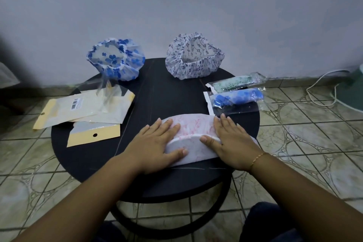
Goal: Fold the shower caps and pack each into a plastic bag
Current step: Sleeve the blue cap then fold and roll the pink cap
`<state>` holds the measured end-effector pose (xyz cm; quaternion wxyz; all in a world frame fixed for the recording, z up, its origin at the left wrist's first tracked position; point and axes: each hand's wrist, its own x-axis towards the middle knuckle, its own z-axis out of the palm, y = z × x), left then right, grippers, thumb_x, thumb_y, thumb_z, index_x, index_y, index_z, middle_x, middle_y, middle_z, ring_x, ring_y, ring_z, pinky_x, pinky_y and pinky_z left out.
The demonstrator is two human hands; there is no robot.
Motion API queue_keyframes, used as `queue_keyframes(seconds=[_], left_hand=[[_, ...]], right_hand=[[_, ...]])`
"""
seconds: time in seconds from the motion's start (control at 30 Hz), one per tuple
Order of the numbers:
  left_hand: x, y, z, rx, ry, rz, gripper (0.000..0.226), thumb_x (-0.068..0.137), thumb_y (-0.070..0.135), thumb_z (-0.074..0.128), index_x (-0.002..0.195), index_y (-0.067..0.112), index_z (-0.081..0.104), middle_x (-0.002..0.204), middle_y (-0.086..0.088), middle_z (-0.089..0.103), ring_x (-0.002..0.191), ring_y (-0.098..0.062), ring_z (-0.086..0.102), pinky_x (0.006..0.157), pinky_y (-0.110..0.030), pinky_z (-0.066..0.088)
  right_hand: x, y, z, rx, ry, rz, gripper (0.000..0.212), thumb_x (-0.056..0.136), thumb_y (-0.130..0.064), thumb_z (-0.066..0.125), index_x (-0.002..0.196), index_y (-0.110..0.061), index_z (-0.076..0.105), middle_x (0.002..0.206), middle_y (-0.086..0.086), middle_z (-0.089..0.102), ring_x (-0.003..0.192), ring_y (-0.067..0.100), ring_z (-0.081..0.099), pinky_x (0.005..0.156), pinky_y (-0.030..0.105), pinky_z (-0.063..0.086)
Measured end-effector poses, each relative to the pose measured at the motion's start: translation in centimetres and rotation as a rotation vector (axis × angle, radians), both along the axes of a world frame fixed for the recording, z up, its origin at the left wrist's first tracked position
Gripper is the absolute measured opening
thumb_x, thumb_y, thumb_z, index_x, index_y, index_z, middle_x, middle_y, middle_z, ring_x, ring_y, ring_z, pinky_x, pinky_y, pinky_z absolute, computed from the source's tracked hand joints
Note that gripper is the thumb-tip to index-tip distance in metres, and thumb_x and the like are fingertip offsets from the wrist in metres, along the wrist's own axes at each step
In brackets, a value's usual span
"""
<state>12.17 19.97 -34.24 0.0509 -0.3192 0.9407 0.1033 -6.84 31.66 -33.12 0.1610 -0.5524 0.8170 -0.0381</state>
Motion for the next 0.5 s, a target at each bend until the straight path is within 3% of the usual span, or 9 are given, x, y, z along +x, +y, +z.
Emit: queue_keyframes(seconds=[0.2,0.3,0.4,0.5], left_hand=[[0.9,1.3,0.4,0.003,-0.014,0.051,0.08,0.081,0.079,0.014,0.148,0.04,-0.005,0.156,0.013,-0.012,0.143,-0.009,-0.013,0.116,-0.033,-0.004],[1.8,2.3,1.0,-0.041,0.018,0.117,0.085,0.069,0.075,-0.004,0.147,0.042,0.007,0.158,0.013,0.002,0.145,-0.011,0.001,0.116,-0.035,0.011],[3.2,2.7,2.0,-0.118,0.075,0.203,0.072,0.077,0.06,0.001,0.142,0.044,0.027,0.152,0.012,0.027,0.135,-0.014,0.027,0.106,-0.035,0.031],[4.5,2.6,2.6,-0.144,0.081,0.251,0.047,0.093,0.046,0.021,0.137,0.045,0.038,0.14,0.012,0.039,0.125,-0.012,0.035,0.096,-0.032,0.04]], right_hand=[[0.3,0.3,-0.4,-0.02,0.048,0.036,0.081,0.089,-0.065,0.016,0.149,-0.017,-0.01,0.157,0.003,-0.015,0.144,0.014,-0.015,0.115,0.031,-0.007],[0.8,0.3,-0.4,-0.078,0.119,0.12,0.074,0.092,-0.061,0.019,0.149,-0.021,-0.005,0.158,0.002,-0.013,0.144,0.015,-0.015,0.115,0.031,-0.009],[1.7,0.0,-0.2,-0.218,0.217,0.142,0.067,0.093,-0.058,0.026,0.149,-0.023,0.014,0.158,0.003,0.006,0.145,0.018,0.0,0.116,0.034,-0.004],[3.2,-0.8,0.1,-0.376,0.27,0.12,0.054,0.092,-0.051,0.042,0.136,-0.02,0.042,0.147,0.008,0.034,0.138,0.024,0.025,0.115,0.037,0.007]])
